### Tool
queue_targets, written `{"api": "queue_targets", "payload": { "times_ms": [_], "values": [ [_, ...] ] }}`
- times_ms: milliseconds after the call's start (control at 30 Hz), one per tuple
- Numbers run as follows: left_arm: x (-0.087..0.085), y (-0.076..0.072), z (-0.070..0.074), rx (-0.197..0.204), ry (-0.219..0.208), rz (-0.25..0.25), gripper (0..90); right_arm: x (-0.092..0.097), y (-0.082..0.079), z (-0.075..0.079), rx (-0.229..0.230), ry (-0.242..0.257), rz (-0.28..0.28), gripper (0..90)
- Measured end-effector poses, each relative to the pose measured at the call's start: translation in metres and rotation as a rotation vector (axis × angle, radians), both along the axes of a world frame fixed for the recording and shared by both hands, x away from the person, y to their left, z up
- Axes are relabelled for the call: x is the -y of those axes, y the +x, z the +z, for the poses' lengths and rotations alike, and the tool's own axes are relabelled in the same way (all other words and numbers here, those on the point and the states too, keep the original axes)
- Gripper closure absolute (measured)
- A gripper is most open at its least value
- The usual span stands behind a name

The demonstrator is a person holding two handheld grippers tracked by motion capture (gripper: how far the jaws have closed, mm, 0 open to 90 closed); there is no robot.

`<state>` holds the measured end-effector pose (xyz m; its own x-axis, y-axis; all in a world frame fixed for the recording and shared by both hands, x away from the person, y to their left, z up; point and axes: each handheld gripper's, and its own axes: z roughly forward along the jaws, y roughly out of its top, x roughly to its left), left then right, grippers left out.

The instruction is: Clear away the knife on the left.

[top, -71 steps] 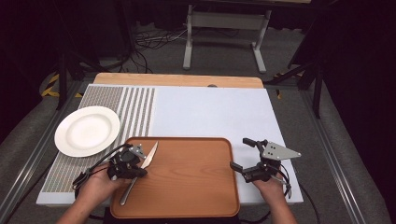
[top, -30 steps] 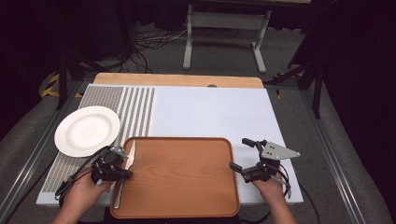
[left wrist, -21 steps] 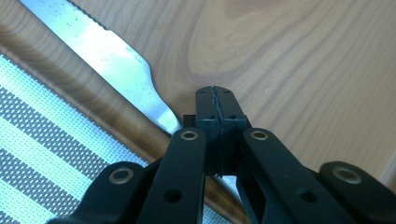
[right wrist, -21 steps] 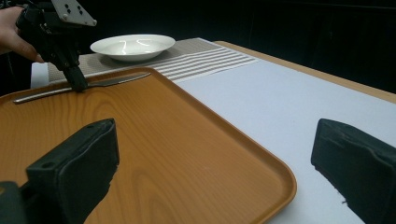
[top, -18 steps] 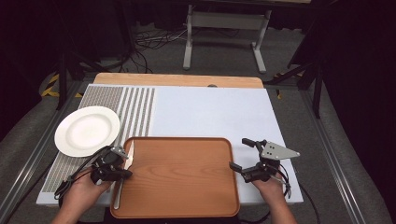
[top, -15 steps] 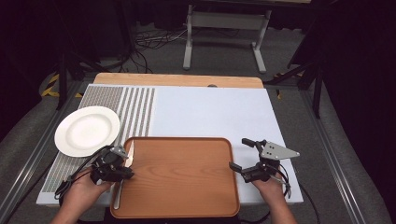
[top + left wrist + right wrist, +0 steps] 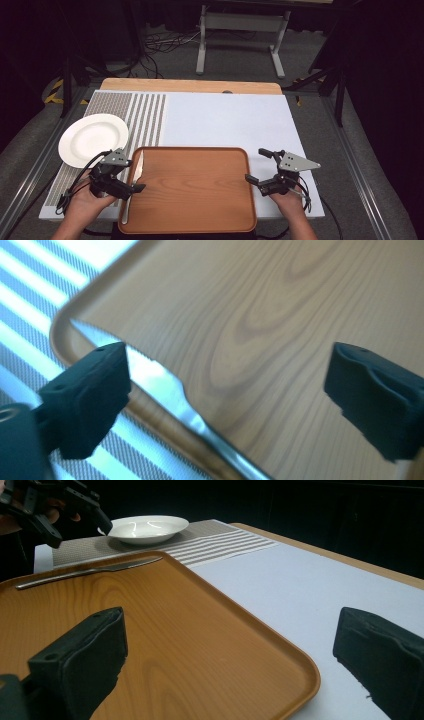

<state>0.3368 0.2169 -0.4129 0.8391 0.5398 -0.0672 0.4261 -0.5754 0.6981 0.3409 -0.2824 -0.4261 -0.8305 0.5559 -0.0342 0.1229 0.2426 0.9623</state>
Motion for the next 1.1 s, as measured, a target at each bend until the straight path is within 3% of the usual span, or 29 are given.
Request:
{"api": "queue_targets", "payload": {
  "times_ms": [133, 167, 267, 300, 333, 433, 533, 700, 900, 1100],
  "values": [
    [-0.007, -0.005, 0.002, 0.063, -0.091, -0.021, 0.7, -0.001, 0.0, 0.0, 0.0, 0.001, 0.001, 1.5],
    [-0.01, -0.007, 0.002, 0.107, -0.128, -0.029, 0.7, -0.001, 0.0, 0.0, 0.0, 0.0, 0.002, 1.5],
    [-0.016, -0.01, 0.001, 0.158, -0.184, -0.035, 0.4, -0.001, 0.0, 0.0, 0.0, -0.001, 0.004, 1.5],
    [-0.016, -0.01, 0.001, 0.158, -0.184, -0.035, 0.5, -0.001, 0.0, 0.0, 0.0, -0.001, 0.004, 1.5],
    [-0.023, -0.012, -0.002, 0.214, -0.247, -0.037, 0.4, -0.001, 0.0, 0.0, -0.001, 0.001, 0.004, 1.5],
    [-0.031, -0.014, -0.009, 0.276, -0.324, -0.032, 0.4, -0.002, 0.0, -0.001, -0.003, 0.0, 0.004, 1.5],
    [-0.039, -0.016, -0.015, 0.293, -0.382, -0.025, 0.4, -0.002, -0.001, 0.0, -0.001, 0.0, 0.002, 1.5],
    [-0.057, -0.021, -0.026, 0.355, -0.462, -0.001, 0.4, -0.002, -0.001, -0.001, 0.0, 0.0, 0.0, 1.4],
    [-0.066, -0.024, -0.039, 0.365, -0.472, 0.025, 0.4, -0.003, -0.001, -0.003, -0.005, -0.009, 0.002, 1.4],
    [-0.071, -0.025, -0.044, 0.36, -0.523, 0.053, 0.4, -0.004, -0.001, -0.004, -0.006, -0.01, -0.001, 1.4]
  ]
}}
